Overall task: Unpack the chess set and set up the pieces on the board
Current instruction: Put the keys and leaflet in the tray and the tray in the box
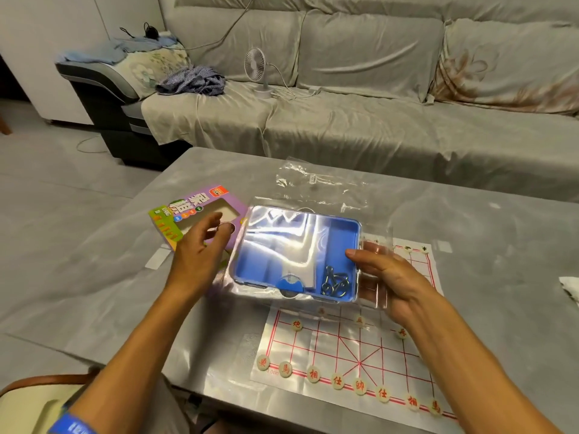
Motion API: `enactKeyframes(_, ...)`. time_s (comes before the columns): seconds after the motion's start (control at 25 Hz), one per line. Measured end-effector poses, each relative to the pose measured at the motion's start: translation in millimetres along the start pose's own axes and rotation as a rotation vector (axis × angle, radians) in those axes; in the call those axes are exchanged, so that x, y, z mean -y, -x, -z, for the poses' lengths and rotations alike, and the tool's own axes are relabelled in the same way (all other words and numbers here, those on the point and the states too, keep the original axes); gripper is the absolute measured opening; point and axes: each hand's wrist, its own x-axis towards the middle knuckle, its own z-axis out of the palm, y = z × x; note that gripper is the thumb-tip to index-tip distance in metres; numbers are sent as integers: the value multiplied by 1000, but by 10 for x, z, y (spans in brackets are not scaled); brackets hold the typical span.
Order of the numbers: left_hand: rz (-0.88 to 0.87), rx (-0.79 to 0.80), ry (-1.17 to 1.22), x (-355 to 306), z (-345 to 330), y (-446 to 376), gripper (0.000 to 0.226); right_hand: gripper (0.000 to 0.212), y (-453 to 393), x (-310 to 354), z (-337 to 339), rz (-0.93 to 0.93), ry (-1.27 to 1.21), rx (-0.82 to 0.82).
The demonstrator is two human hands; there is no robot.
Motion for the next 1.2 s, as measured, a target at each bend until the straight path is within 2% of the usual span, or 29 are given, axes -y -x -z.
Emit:
enactKeyframes(0.08, -80, 14, -293, 164, 119, -34, 35, 59, 1, 0, 97, 6, -29, -38)
enactKeyframes(0.12, -122, 94, -460, 226, 163, -31, 46, 59, 13, 11, 141, 10, -44, -49)
enactKeyframes(0.2, -157, 375, -820, 338, 179, -9, 77, 53, 39, 36, 207, 20, -71, -48)
enactKeyframes(0.24, -151, 479, -927, 363, 163, 7, 87, 47, 46, 47, 239, 28, -77, -47)
enactKeyframes(0.28, -137, 525, -963, 384, 146, 2, 93, 41, 56, 57, 265, 33, -78, -50)
enactKeyframes(0.44, -174, 500, -946, 399, 152, -44, 90, 40, 97, 81, 325, 33, -47, -75)
enactKeyframes(0.56, -181, 553, -1005, 425, 204, -51, 92, 25, 125, 94, 341, 26, -44, -86)
enactKeyframes(0.72, -242, 537, -902, 516, 228, -112, 78, 14, 150, 106, 347, 28, -53, -100)
enactKeyframes(0.84, -262, 454, -688, 475, 174, -88, 38, 15, 157, 110, 363, 29, -58, -107)
enactKeyframes(0.88, -209, 395, -530, 430, 147, -68, 35, 16, 155, 107, 365, 29, -61, -107)
enactKeyframes(0.96, -67, 281, -288, 363, 130, -50, 46, 19, 149, 93, 366, 23, -76, -109)
enactKeyframes(1.04, 6, 181, -219, 361, 132, -81, 48, 26, 153, 67, 353, 10, -98, -120)
enactKeyframes(1.12, -15, 54, -217, 361, 156, -107, 44, 34, 162, 29, 302, -12, -107, -122)
enactKeyframes(1.2, -93, -62, -122, 302, 175, -115, 28, 35, 170, -22, 217, -35, -109, -102)
